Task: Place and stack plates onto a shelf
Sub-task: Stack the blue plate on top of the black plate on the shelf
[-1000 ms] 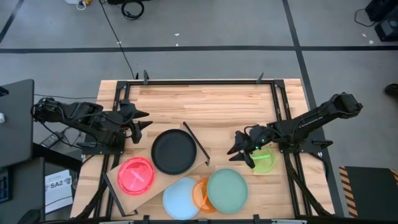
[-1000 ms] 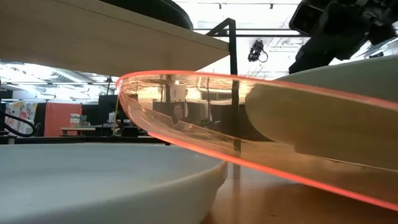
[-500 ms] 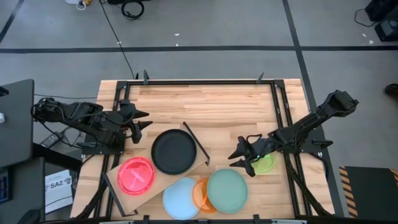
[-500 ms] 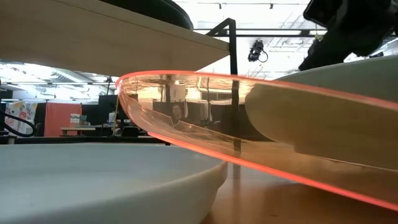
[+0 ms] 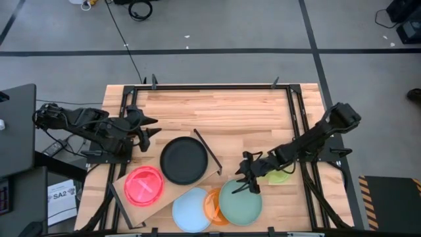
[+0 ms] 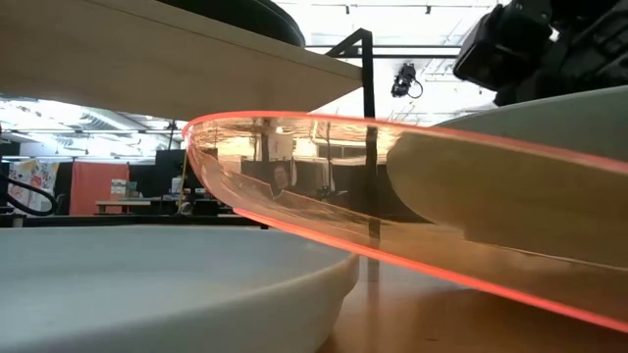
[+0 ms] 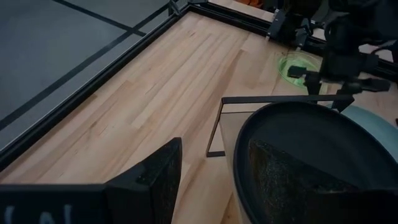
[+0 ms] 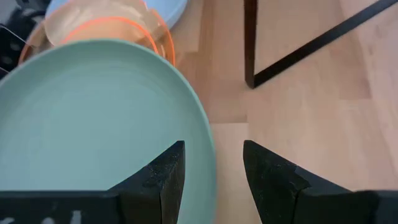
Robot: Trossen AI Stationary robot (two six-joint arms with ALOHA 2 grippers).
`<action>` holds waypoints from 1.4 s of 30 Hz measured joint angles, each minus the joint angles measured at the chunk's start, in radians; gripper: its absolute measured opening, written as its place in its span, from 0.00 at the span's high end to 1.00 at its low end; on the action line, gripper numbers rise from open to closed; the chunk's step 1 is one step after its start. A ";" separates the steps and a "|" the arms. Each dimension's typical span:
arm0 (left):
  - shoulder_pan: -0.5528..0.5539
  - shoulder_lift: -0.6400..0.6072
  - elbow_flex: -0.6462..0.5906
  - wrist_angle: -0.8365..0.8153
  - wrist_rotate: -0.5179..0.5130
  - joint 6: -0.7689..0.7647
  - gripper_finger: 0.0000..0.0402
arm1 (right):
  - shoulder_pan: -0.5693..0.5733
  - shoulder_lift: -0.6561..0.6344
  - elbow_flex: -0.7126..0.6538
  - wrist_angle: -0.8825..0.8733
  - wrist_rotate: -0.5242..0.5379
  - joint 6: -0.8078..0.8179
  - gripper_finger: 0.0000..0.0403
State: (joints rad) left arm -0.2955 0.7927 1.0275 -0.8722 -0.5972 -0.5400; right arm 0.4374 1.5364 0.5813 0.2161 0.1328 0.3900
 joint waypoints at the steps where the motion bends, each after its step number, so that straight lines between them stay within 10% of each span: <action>1: 0.000 0.000 0.000 0.000 0.000 0.000 0.52 | 0.000 0.012 0.004 0.001 -0.001 0.001 0.58; 42: 0.000 0.000 0.000 0.004 0.045 0.000 0.52 | 0.000 0.049 0.010 -0.027 -0.004 0.013 0.94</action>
State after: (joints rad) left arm -0.2958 0.7929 1.0275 -0.8684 -0.5524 -0.5396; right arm 0.4374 1.5856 0.5915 0.1891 0.1284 0.4034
